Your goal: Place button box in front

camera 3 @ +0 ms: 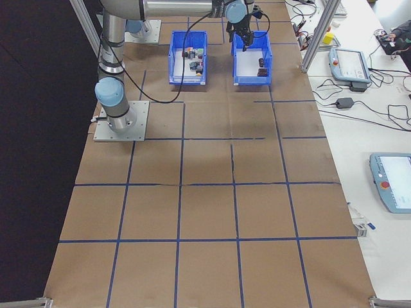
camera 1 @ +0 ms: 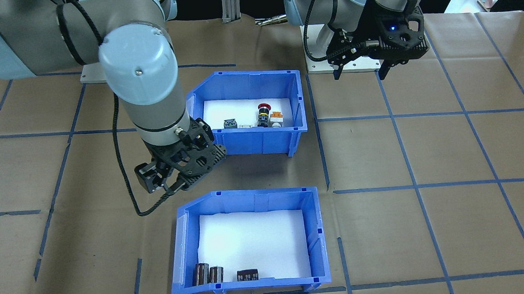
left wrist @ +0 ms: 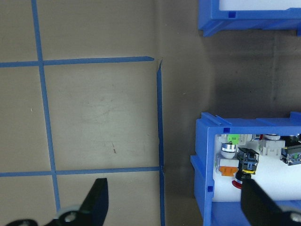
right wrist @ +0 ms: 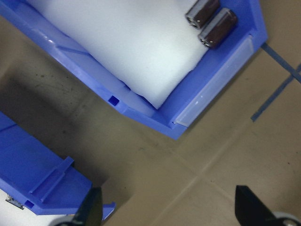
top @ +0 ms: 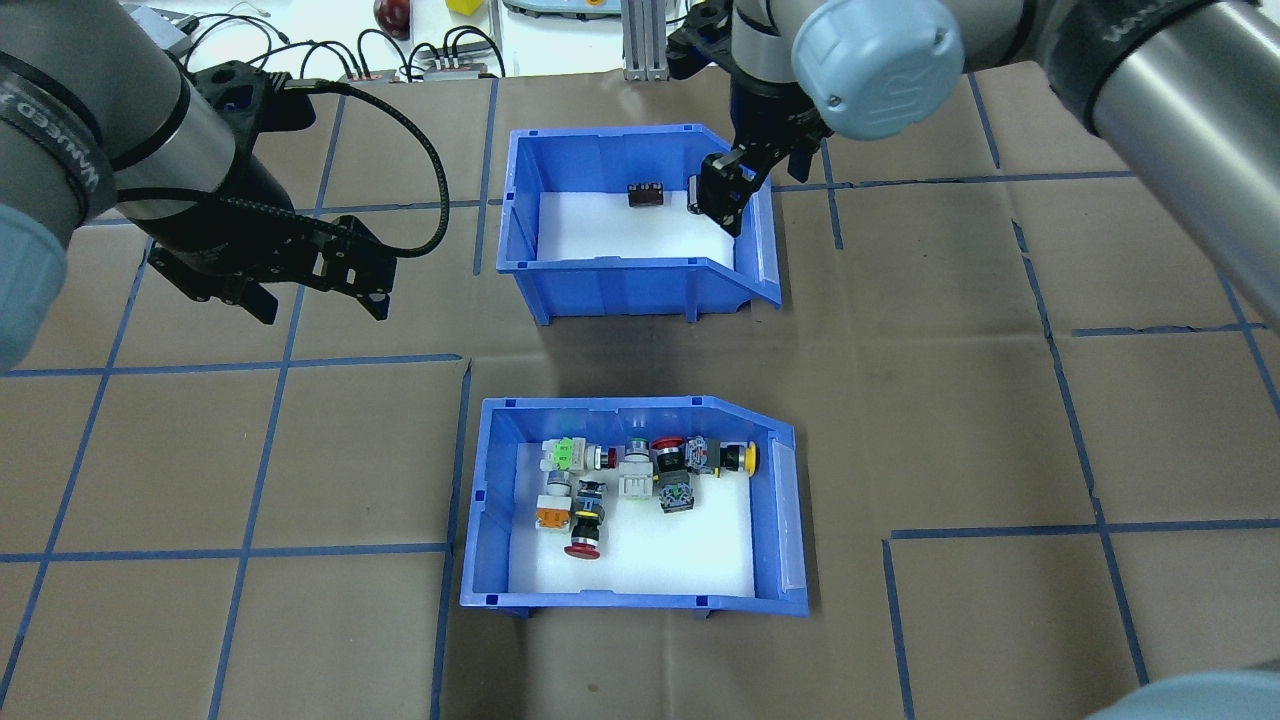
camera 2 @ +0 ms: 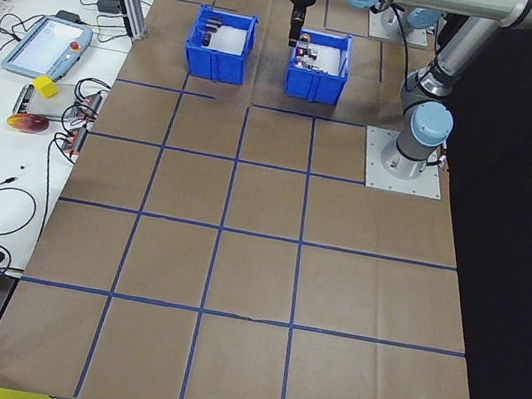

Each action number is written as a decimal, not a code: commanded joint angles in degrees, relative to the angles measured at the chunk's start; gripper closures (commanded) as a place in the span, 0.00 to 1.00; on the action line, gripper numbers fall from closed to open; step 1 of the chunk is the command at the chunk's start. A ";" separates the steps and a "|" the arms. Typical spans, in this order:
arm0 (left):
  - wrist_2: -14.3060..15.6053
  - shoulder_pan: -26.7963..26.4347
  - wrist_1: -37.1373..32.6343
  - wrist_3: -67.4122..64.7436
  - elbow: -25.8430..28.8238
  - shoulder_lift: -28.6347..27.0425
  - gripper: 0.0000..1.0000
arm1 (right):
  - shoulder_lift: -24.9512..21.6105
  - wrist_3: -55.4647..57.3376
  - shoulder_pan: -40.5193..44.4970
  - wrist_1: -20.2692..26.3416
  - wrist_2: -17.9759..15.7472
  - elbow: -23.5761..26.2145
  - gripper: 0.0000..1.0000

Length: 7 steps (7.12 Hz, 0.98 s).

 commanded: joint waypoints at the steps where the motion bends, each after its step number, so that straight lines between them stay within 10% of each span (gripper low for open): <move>1: 0.28 -0.01 0.01 0.00 -0.12 0.05 0.00 | 1.26 -7.14 2.90 -0.01 -0.07 -0.15 0.00; 7: -0.93 -0.01 -2.96 -3.40 -1.69 6.90 0.00 | 4.25 -14.91 2.21 -4.31 -3.14 -0.68 0.00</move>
